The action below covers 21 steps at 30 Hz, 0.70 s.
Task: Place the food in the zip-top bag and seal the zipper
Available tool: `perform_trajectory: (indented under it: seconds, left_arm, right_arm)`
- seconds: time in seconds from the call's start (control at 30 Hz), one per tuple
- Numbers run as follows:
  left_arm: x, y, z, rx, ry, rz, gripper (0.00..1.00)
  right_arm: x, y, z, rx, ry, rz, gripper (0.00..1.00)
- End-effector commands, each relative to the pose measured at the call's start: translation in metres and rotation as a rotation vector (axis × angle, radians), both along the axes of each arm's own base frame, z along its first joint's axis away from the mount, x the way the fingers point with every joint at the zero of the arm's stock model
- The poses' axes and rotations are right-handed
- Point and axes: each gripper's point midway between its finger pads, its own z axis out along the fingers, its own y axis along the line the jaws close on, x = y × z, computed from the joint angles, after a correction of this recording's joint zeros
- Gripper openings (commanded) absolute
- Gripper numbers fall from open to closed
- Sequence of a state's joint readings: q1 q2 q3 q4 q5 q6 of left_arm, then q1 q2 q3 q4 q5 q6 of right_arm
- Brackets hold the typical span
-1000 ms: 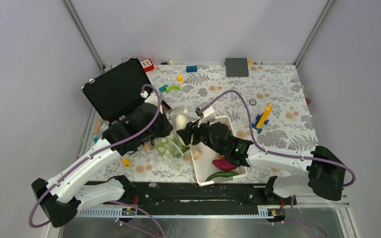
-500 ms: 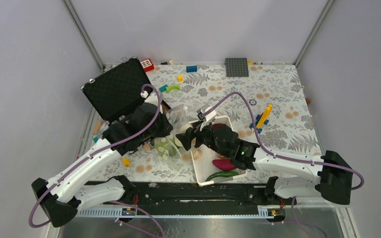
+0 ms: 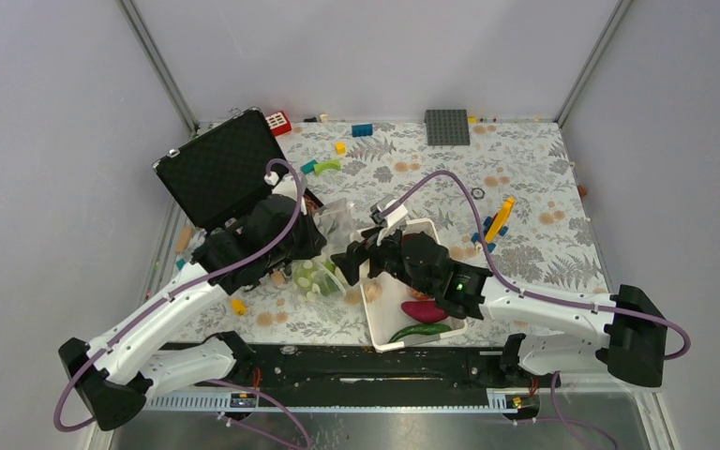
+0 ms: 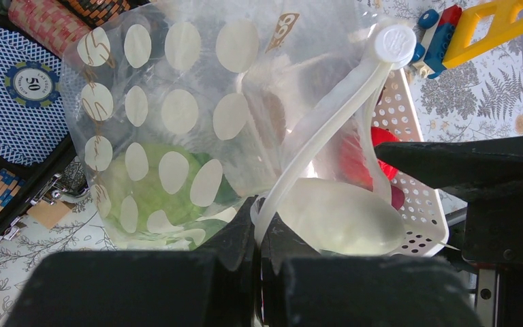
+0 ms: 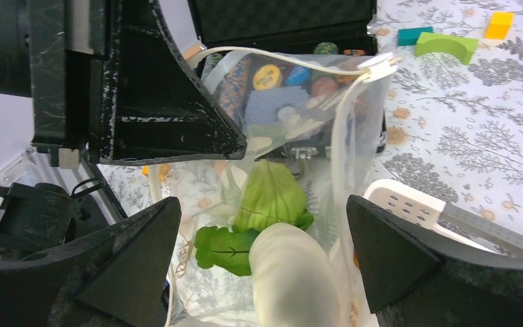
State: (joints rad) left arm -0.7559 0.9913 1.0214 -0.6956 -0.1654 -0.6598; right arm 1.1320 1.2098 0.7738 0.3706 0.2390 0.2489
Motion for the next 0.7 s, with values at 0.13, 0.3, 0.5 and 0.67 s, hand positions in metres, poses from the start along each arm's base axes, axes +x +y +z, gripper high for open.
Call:
perform_trajectory:
  seconds: [0.13, 0.3, 0.5, 0.67]
  left_arm:
    - [0.007, 0.006, 0.029, -0.052, -0.086, 0.032, 0.0]
    - [0.006, 0.005, 0.03, -0.058, -0.093, 0.028, 0.0]
    - [0.004, 0.006, 0.027, -0.057, -0.082, 0.023, 0.0]
    - [-0.003, 0.016, 0.028, -0.063, -0.089, 0.048, 0.0]
  right_arm:
    - [0.02, -0.043, 0.026, -0.07, -0.012, -0.222, 1.0]
    - [0.019, -0.052, 0.008, -0.184, 0.039, -0.249, 0.92]
    - [0.033, -0.033, 0.001, -0.261, 0.076, -0.276, 0.83]
    - [0.038, -0.029, -0.006, -0.299, 0.098, -0.283, 0.64]
